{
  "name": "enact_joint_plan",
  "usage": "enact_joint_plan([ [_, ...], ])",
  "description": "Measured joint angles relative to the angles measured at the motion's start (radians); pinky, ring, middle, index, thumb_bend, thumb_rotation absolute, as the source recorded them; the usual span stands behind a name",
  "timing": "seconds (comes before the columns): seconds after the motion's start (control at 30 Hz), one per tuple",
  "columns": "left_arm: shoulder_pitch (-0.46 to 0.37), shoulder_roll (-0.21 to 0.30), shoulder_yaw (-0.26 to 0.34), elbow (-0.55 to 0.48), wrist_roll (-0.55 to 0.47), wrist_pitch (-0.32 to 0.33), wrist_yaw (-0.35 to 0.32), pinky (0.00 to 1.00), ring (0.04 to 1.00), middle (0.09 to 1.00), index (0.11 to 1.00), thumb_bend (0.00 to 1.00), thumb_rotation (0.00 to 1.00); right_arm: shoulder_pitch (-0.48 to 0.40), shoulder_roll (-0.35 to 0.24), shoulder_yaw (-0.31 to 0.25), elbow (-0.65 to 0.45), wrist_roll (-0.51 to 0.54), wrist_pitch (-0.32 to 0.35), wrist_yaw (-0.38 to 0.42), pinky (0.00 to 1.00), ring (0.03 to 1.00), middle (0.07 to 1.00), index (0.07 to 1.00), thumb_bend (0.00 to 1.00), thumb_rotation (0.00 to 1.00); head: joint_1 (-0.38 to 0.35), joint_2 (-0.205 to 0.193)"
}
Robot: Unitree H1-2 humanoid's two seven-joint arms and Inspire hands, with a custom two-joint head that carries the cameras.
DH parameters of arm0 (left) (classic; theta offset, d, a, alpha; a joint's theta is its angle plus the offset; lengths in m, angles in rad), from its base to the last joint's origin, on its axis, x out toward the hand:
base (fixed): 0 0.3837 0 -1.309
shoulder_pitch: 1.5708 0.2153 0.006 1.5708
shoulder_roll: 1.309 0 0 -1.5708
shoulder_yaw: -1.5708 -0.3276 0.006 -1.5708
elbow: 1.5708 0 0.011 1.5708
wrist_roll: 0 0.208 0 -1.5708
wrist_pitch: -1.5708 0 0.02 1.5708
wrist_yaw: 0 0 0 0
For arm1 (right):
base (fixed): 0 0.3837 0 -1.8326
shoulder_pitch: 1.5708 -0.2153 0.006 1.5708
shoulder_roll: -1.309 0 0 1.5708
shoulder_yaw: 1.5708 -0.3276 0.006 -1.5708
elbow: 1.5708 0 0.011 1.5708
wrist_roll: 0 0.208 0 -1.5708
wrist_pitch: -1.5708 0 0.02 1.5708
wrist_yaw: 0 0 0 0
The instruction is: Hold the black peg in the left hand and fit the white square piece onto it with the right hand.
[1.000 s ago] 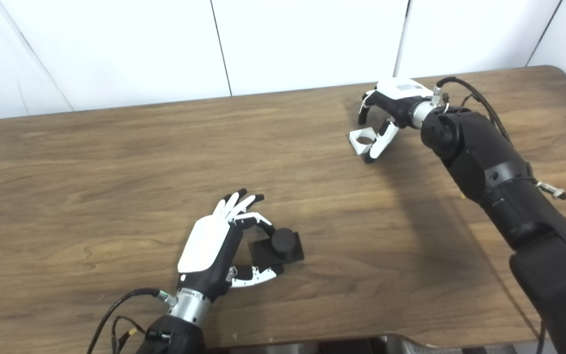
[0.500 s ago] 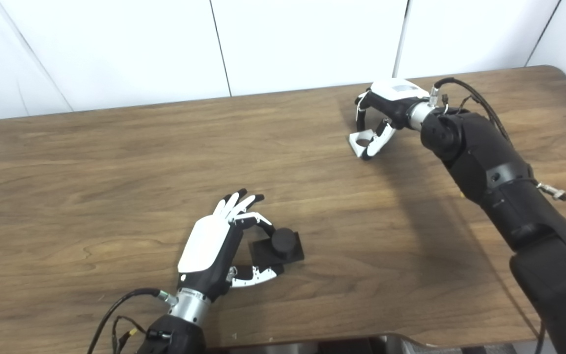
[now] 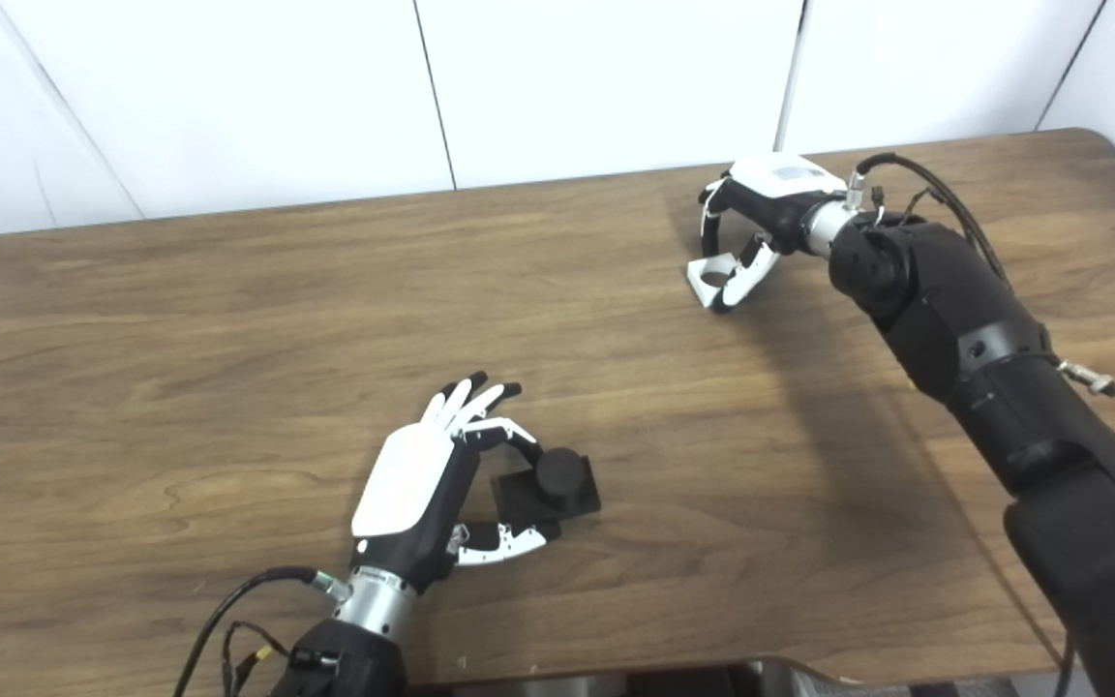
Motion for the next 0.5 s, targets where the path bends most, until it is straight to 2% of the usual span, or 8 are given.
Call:
enact_joint_plan([
  [0.5, -0.002, -0.001, 0.000, 0.009, -0.001, -0.009, 0.010, 1.00, 0.989, 0.910, 0.495, 0.50, 0.07, 0.010, 0.000, -0.011, 0.001, 0.005, -0.007, -0.017, 0.90, 0.978, 0.894, 0.490, 0.53, 0.15, 0.000, -0.009],
])
